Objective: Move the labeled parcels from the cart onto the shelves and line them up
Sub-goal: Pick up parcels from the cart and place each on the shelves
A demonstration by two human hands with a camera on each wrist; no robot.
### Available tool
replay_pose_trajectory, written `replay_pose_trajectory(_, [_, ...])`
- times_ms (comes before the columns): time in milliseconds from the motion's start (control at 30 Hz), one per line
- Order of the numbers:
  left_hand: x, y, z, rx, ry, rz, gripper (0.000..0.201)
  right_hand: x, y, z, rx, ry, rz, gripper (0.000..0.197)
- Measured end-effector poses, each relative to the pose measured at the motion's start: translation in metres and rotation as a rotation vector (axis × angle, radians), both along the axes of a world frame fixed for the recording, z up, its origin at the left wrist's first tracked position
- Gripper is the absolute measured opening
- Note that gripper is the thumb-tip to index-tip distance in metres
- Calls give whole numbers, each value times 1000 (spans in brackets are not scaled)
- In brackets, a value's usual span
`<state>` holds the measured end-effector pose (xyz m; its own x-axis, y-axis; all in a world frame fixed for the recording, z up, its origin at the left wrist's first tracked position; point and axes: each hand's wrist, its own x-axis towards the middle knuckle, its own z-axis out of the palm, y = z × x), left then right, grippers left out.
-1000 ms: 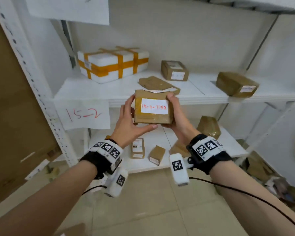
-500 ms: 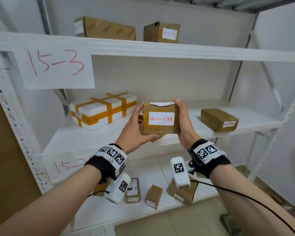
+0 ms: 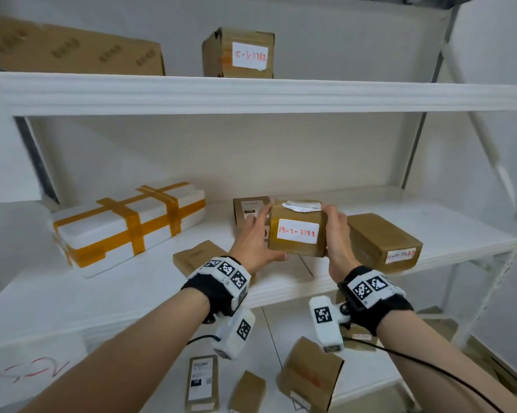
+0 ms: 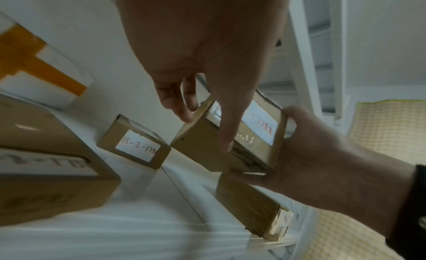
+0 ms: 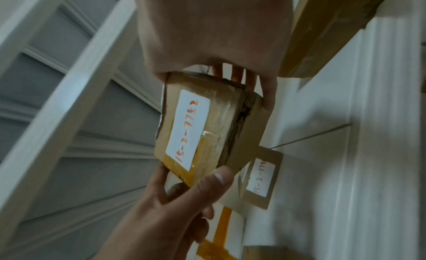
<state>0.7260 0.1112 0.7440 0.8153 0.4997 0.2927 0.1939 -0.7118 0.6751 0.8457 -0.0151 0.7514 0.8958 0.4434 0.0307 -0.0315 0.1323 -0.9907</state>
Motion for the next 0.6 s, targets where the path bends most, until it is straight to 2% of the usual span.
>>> replay_pose_trajectory(100, [35,5,-11,-25,92,-15,119,35,10,-22,-72,24,-29,61])
replay_pose_trajectory(167, [55,9,-17,-16,132,-9,115,53,19,-34,-104,38,-59,59])
replay_pose_trajectory(300, [81,15,-25,-65,216,0,92,81,38,-53,-208,20,-120,69])
replay_pose_trajectory(367, [91,22,-30,-138,247,14,82,93,46,-57,-271,-24,-136,58])
replay_pose_trajectory(433, [102,28,-35,-214,271,16,81,107,51,-61,-339,-57,-139,48])
replay_pose_trajectory(600, [119,29,-33,-323,274,-1,84,133,63,-60,-456,-74,-133,52])
